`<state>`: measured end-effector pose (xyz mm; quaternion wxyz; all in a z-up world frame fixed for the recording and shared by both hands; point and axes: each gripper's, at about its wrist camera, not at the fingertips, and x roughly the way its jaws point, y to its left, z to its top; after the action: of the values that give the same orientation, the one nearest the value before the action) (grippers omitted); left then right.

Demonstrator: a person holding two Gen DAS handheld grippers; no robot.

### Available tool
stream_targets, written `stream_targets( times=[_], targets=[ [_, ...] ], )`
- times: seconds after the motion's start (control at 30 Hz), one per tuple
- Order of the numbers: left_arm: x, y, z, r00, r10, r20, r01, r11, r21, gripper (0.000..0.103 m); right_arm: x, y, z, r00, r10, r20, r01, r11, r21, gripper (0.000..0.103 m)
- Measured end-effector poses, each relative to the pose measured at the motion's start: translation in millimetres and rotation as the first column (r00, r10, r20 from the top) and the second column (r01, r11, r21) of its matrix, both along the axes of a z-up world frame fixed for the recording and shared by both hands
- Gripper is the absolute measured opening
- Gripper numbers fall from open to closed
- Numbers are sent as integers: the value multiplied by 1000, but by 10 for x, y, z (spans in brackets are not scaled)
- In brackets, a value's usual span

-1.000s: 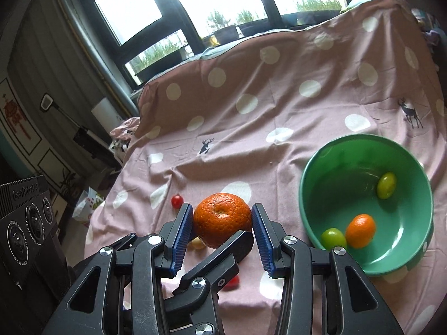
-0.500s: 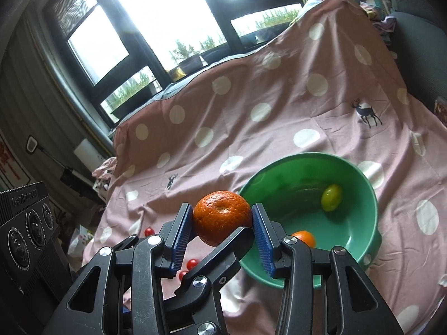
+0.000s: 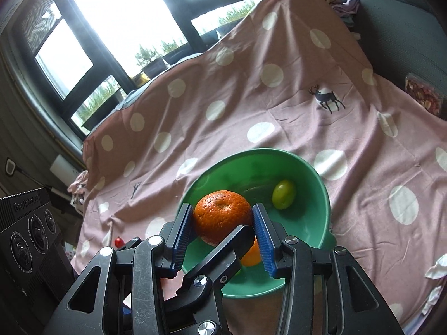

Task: Organize fruits
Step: 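Carry the mandarin with the right tool over the green bowl, then open the right tool to drop the mandarin into the bowl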

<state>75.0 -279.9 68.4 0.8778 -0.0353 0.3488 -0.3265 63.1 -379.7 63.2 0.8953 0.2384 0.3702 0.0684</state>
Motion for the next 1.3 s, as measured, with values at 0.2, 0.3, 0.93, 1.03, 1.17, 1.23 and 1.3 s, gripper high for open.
stream_targets(
  times=[0.2,0.3,0.93,1.03,1.17,1.23,1.3],
  targets=[
    [104,-67,-176,998,-7,-69,7,1000,-5,43,113,-75,-189,997,-11,-78,11,1000,1,47],
    [137,-67,-248,995,-14,-101,13,1000,-18,43,154,-77,-257,994,-8,-106,8,1000,1,47],
    [215,-109,-497,972,-23,-235,7,997,-71,44,269,-150,-489,968,-58,-244,44,997,-62,56],
    [174,-53,-425,977,-6,-212,-6,998,-58,50,246,-166,-457,970,-74,-231,59,996,-74,65],
    [97,137,-331,984,20,-178,-33,997,-66,61,211,-173,-390,974,-97,-204,83,993,-79,68],
    [59,287,-295,983,49,-177,-66,993,-94,62,200,-168,-352,976,-110,-188,95,992,-85,68],
    [2,467,-260,979,88,-181,-112,985,-130,65,189,-145,-314,978,-116,-175,100,990,-97,69]
  ],
)
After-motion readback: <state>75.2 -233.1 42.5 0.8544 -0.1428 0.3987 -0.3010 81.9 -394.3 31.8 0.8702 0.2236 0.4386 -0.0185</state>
